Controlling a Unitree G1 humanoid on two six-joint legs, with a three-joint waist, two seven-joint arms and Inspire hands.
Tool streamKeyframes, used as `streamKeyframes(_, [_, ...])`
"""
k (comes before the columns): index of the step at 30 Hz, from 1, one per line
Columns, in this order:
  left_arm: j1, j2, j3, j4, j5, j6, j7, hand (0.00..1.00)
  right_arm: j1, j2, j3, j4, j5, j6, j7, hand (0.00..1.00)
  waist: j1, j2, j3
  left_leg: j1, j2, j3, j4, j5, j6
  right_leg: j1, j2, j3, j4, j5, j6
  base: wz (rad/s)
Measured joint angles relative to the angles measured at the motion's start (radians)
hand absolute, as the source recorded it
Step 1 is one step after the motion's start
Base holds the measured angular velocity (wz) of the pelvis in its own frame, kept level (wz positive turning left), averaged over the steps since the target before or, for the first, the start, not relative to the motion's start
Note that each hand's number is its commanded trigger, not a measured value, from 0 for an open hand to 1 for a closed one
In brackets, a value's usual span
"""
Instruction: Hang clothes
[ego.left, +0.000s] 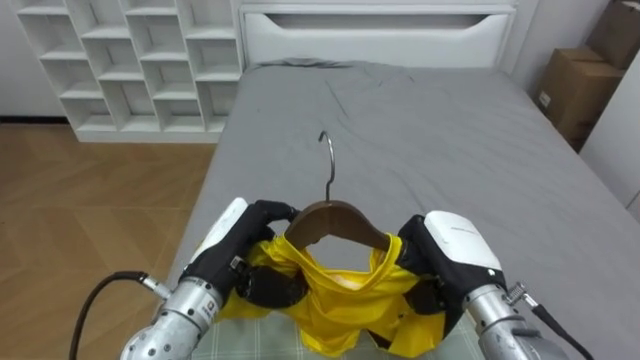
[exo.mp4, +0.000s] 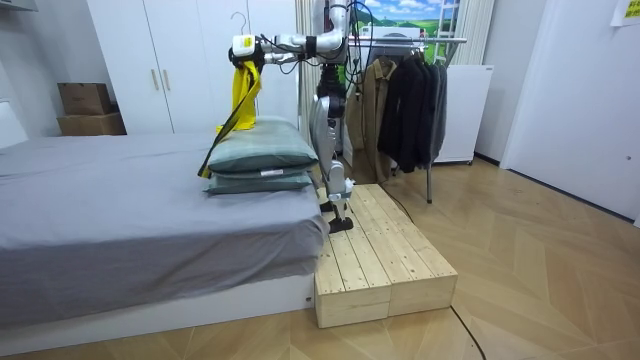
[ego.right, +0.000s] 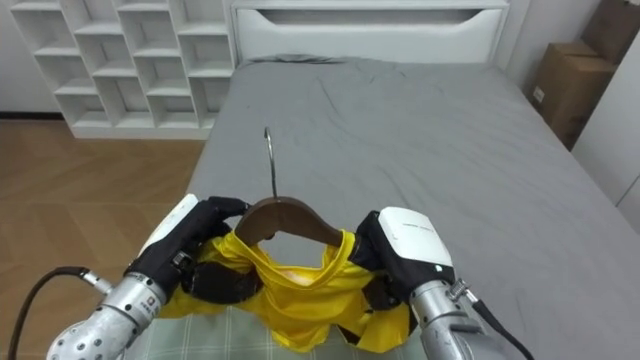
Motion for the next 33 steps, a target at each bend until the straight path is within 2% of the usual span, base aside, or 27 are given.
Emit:
streamKeyframes(5, [0.0, 0.002, -0.001, 0.001, 0.0, 0.001, -0.002, 0.0, 0.007, 0.001, 0.0, 0.0, 0.003, 0.0, 0.0, 1.0, 0.0, 0.002, -0.0019, 0.0, 0.0, 0.0, 0.0, 0.0, 0.0, 0.0, 0.0, 0.0, 0.001, 0.0, 0.0, 0.0])
streamKeyframes(10, [0.001, 0.003, -0.007, 0.014, 0.0, 0.001, -0.002, 0.0, 0.021, 0.002, 0.001, 0.0, 0.007, 0.0, 0.0, 1.0, 0.0, 0.006, -0.0076, 0.003, 0.0, -0.001, 0.001, 0.0, 0.0, 0.003, 0.0, -0.001, 0.003, 0.0, 0.0, 0.0])
streamKeyframes(26, [0.001, 0.007, -0.012, 0.019, 0.0, 0.001, -0.008, 0.0, 0.033, -0.001, 0.0, 0.0, 0.01, -0.006, 0.0, 1.0, 0.001, 0.007, -0.0081, 0.001, 0.0, -0.009, 0.002, 0.0, 0.0, 0.003, 0.0, -0.004, 0.003, 0.0, 0.0, 0.0])
streamKeyframes(33, [0.001, 0.007, 0.001, 0.019, 0.001, -0.007, -0.008, 0.0, 0.033, -0.001, -0.008, 0.012, 0.007, -0.037, -0.008, 1.0, 0.004, 0.01, -0.0088, 0.012, 0.001, -0.006, 0.004, 0.0, 0.0, 0.014, 0.0, -0.008, 0.002, 0.0, 0.0, 0.0])
